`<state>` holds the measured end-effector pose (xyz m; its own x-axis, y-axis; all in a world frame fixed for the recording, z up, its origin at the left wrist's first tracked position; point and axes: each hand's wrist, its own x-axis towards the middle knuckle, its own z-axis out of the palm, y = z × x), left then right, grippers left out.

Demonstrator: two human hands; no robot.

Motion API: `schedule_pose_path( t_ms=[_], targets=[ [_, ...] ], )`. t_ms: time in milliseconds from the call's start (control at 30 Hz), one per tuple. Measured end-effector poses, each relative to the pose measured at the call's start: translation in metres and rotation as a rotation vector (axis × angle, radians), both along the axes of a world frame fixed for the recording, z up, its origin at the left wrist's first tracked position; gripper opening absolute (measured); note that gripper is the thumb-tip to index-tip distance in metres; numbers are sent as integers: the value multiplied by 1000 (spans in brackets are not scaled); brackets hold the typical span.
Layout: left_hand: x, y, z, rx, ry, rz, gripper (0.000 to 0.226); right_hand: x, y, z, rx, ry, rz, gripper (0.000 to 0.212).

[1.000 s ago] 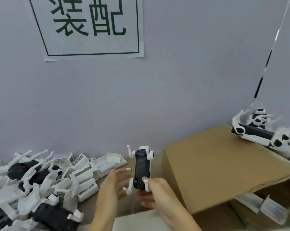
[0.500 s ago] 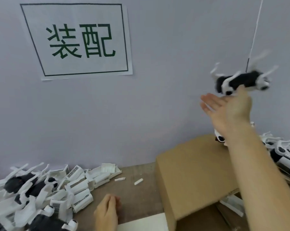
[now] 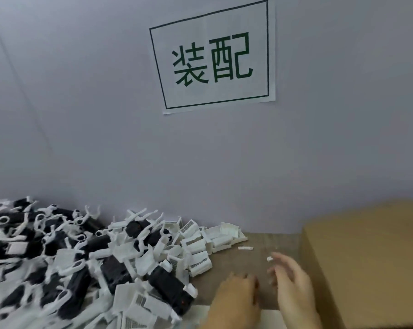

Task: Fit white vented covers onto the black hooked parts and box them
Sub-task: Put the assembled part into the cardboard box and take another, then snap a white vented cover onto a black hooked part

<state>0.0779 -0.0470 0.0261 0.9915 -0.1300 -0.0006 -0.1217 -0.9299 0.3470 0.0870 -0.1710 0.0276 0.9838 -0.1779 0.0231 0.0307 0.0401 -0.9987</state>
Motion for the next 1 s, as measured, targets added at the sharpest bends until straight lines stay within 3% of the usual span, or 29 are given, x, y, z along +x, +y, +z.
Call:
schedule_pose_path(
  t_ms=[67, 267, 400, 467, 533, 700, 867, 1000],
  targets=[
    [-7, 18, 28, 225, 36, -86, 33, 0, 11, -24, -81, 38, 42, 31],
    [-11, 92, 107, 490, 16, -42, 47, 6, 8, -30, -20, 71, 107, 30],
    [-15, 120, 99, 836, 152, -109, 51, 3, 11, -26, 5, 101, 115, 33],
    [-17, 121, 80, 1070, 171, -186, 49, 2, 11, -24, -13, 110, 119, 33],
    [-16, 117, 66, 1187, 154, -240, 50, 1, 11, -25, -27, 115, 125, 33],
    [-7, 113, 67, 1140, 63, -324, 39, 3, 11, -27, -74, 103, 143, 31],
    [-8, 101, 83, 738, -230, -300, 45, -1, 13, -22, -17, 109, 225, 26],
    [-9, 71, 73, 573, -542, -380, 32, 4, 21, -10, 294, 369, 373, 36]
  ],
)
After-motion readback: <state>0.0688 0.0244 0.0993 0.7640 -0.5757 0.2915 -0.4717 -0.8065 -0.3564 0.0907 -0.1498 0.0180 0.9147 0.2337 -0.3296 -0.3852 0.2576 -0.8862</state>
